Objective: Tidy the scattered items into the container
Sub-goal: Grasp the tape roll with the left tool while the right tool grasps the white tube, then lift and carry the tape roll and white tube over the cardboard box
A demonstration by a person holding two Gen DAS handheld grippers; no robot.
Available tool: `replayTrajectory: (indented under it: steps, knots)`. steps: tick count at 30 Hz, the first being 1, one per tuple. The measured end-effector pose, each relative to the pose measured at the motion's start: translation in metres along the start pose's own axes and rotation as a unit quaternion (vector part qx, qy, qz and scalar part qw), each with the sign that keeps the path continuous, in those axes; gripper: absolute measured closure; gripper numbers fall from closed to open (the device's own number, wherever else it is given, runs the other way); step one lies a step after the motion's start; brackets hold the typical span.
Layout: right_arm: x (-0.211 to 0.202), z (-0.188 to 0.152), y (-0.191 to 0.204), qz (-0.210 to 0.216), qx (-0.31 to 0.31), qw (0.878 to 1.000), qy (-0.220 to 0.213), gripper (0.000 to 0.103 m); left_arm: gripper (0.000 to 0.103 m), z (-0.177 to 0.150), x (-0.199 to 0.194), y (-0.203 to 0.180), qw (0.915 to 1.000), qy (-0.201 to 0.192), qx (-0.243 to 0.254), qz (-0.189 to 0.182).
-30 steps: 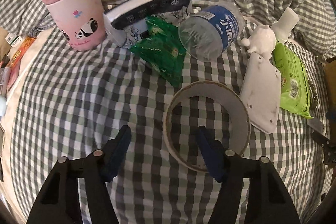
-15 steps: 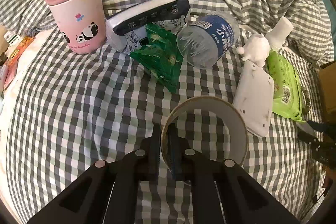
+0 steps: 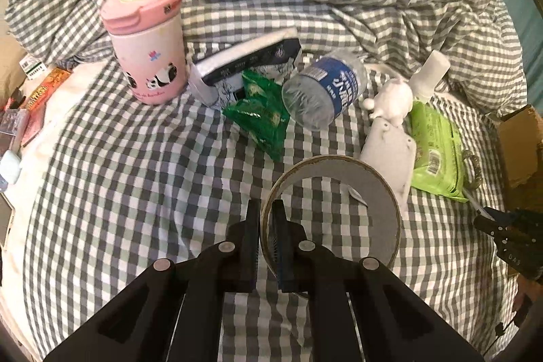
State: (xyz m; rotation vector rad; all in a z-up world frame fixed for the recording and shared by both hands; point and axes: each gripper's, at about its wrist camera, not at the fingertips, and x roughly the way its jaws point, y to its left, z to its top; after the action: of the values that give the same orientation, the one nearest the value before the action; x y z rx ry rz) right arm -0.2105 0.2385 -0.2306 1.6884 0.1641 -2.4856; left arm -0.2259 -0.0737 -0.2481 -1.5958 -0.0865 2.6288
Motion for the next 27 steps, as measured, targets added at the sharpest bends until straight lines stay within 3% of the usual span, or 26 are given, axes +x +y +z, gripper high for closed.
replayTrajectory:
  steps: [12, 27]
  knots:
    - [-0.037, -0.011, 0.0, 0.013, 0.009, 0.998, -0.057, 0.079, 0.096, -0.002, -0.052, 0.002, 0.9994, -0.034, -0.009, 0.0]
    - [-0.122, -0.031, 0.022, 0.027, -0.005, 0.991, -0.133, 0.079, 0.096, -0.015, -0.14, 0.002, 0.9952, -0.096, -0.016, 0.004]
